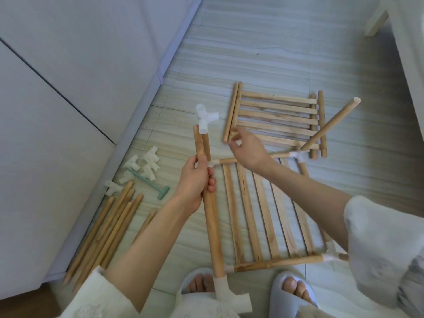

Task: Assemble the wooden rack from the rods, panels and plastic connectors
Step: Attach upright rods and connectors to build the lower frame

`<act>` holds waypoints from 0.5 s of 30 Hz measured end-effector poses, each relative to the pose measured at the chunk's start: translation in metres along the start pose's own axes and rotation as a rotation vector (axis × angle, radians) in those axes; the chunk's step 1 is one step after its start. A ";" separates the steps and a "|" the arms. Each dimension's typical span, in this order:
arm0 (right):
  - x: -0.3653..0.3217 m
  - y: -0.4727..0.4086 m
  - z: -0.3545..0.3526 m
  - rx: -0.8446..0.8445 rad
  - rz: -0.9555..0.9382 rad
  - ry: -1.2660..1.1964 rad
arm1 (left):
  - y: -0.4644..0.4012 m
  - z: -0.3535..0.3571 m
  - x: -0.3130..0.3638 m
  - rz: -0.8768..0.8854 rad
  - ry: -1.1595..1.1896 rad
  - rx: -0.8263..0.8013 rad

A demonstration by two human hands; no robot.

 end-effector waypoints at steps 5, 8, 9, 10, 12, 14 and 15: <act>-0.060 -0.038 -0.018 -0.058 -0.232 0.019 | 0.006 -0.002 -0.001 -0.015 0.011 -0.012; -0.074 -0.052 -0.002 -0.196 -0.227 0.129 | 0.007 -0.001 0.001 -0.017 -0.001 -0.029; -0.075 -0.057 0.001 -0.210 -0.210 0.141 | 0.008 -0.001 0.001 -0.017 -0.006 -0.029; -0.075 -0.061 0.001 -0.197 -0.206 0.140 | 0.008 -0.001 0.000 -0.016 -0.009 -0.030; -0.077 -0.068 -0.003 -0.138 -0.213 0.126 | 0.009 0.000 -0.001 -0.011 -0.017 -0.034; -0.077 -0.074 -0.008 -0.101 -0.210 0.126 | 0.010 0.000 -0.001 -0.005 -0.022 -0.032; -0.077 -0.076 -0.010 -0.095 -0.198 0.124 | 0.011 -0.001 -0.001 -0.003 -0.025 -0.030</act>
Point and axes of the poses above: each hand's wrist, its own y-axis away from the middle knuckle, its own z-axis out of the palm, x = y × z, the point moved 10 cm from there along -y, towards the middle knuckle, and after that the axes turned 15 degrees about -x, right-handed, at the moved point
